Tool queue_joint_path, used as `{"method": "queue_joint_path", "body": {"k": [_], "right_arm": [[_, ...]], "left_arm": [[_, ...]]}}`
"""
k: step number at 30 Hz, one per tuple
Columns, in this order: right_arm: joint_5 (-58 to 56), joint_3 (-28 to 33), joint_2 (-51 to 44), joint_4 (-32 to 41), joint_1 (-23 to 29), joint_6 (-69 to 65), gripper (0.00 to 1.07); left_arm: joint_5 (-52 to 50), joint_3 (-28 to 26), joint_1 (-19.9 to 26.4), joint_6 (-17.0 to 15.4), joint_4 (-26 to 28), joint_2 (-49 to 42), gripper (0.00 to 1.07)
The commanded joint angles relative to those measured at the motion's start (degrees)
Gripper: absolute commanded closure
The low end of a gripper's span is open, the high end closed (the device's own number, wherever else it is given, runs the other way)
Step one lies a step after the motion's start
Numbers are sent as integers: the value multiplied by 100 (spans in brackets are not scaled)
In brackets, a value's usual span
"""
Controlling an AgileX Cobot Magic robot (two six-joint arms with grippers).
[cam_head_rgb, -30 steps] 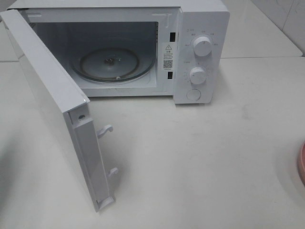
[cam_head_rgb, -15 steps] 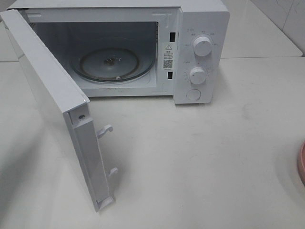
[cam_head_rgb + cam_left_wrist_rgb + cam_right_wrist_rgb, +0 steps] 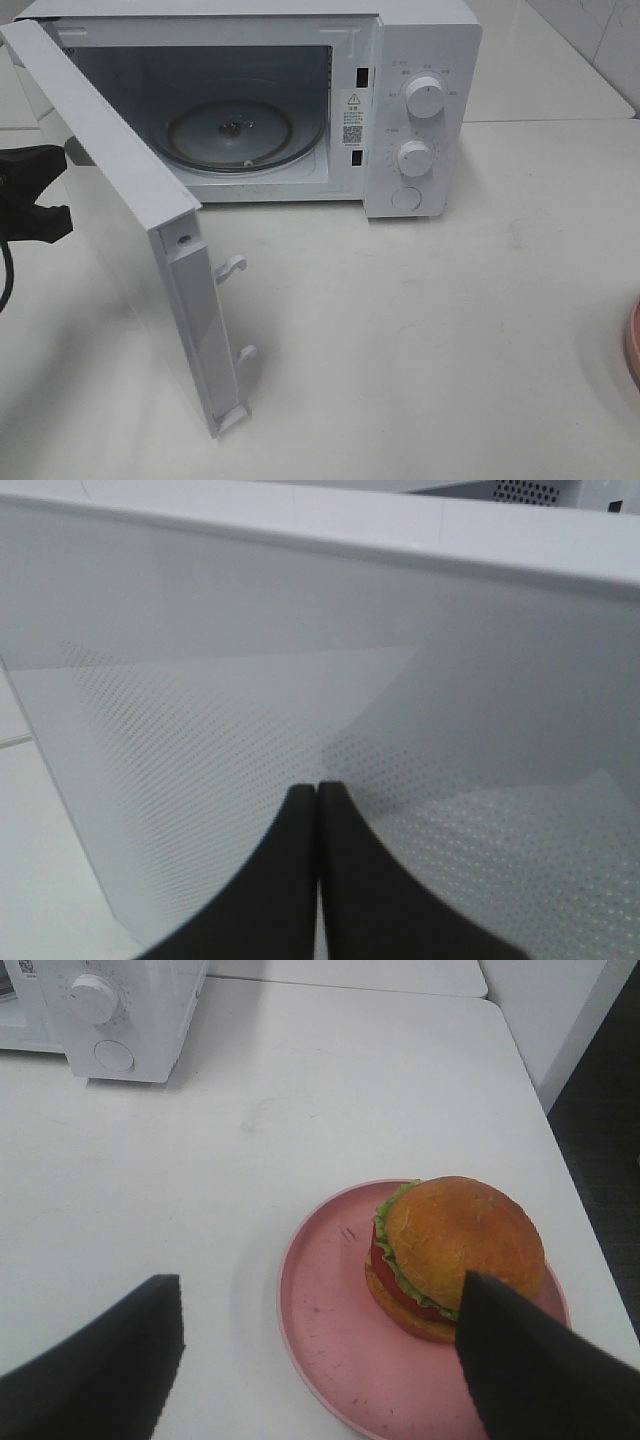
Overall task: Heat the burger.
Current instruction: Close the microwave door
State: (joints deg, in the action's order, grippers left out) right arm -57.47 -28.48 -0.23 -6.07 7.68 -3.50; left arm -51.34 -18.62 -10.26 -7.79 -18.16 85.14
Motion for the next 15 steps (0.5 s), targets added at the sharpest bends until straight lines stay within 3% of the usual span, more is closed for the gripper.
{"method": "queue_joint_path", "body": {"k": [1, 13, 15], "right_arm": [[34, 6, -155, -40, -34, 34, 32], [34, 6, -155, -40, -34, 34, 32], [34, 6, -155, -40, -34, 34, 32]], "left_arm": [[-97, -189, -304, 57, 418, 120, 107], [-6, -894, -1335, 590, 1845, 819, 107], [52, -1146, -1656, 900, 2366, 1020, 107]]}}
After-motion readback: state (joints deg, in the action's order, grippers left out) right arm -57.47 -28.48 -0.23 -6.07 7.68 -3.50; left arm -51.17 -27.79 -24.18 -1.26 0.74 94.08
